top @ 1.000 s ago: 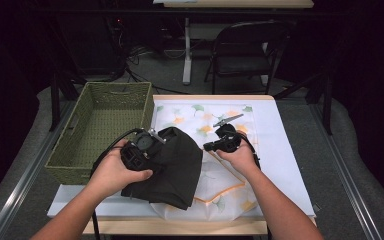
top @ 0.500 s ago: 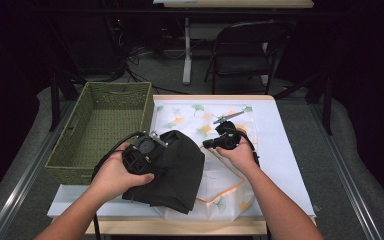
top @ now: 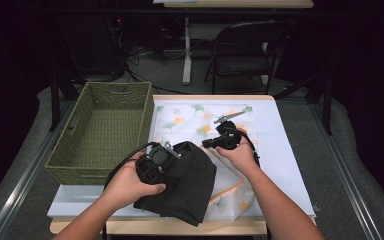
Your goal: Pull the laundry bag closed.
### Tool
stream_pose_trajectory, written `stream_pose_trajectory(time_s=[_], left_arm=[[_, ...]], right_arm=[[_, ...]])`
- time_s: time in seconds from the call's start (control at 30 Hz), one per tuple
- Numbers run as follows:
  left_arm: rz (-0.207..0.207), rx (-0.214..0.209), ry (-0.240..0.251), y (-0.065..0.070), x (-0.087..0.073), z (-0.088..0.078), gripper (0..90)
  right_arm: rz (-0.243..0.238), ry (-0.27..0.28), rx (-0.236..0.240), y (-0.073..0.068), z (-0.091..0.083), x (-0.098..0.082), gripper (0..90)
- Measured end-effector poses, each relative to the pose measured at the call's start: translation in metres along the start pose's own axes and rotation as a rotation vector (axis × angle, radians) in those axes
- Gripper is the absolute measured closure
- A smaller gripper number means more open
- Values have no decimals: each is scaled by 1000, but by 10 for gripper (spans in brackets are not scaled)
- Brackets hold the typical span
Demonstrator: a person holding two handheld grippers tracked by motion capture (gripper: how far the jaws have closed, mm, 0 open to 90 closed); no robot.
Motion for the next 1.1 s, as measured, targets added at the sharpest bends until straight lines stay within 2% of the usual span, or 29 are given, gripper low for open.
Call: stream_pose_trajectory(time_s=[0.3,0.7,0.97,1.1], left_arm=[[5,7,-12,1,5,15,578],[-41,5,-28,-10,8,37,578],[-55,11,-30,-12,10,47,578],[-57,9,-33,-12,12,51,577]], right_arm=[[-2,4,2,-2,-2,0,894],[-19,17,6,-8,-8,0,894],[-39,40,18,-18,-15,1,895],[-44,56,41,-26,-20,2,896]])
Point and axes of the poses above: each handheld gripper's, and its own axes: z roughly forward along the jaws, x roughly out of its top, y roughly to its right, the point moved 7 cm from there along z, roughly forward along the jaws, and after that the axes turned 13 degrees about -y, right-handed, at the moved point
